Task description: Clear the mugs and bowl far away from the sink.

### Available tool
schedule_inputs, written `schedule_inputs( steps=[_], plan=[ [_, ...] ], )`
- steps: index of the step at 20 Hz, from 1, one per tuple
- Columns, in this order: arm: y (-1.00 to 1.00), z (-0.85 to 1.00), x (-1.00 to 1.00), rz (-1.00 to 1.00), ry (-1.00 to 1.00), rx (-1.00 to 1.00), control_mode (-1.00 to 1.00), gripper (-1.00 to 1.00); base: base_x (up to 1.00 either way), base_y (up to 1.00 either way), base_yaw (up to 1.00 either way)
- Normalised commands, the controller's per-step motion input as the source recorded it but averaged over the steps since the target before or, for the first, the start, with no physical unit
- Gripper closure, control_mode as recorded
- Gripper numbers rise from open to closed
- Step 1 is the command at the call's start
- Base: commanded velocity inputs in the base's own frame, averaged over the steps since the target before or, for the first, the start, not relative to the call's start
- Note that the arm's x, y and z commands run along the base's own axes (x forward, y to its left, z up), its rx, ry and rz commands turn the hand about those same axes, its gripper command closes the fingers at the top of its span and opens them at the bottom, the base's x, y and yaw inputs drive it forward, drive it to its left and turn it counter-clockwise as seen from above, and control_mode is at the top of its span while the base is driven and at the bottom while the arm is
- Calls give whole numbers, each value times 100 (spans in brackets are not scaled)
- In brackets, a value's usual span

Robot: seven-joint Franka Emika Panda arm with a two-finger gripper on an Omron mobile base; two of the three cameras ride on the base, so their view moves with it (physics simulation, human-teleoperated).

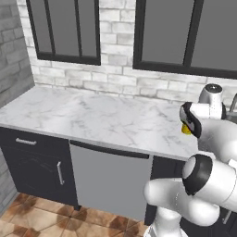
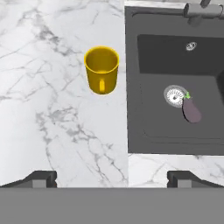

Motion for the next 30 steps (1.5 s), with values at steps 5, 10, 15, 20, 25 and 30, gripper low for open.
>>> schedule_inputs(
  steps=[5, 10, 15, 20, 25, 30],
  plan=[
    [-18, -53, 27, 0, 10, 4, -100, -100, 0, 0, 0],
    [-15, -39, 34, 0, 0, 0, -100, -100, 0, 0, 0],
    [-16, -24, 42, 0, 0, 0, -100, -100, 0, 0, 0],
    [-19, -22, 48, 0, 0, 0, -100, -100, 0, 0, 0],
    [-20, -22, 36, 0, 0, 0, -100, -100, 0, 0, 0],
    [-20, -15, 32, 0, 0, 0, -100, -100, 0, 0, 0]
  ],
)
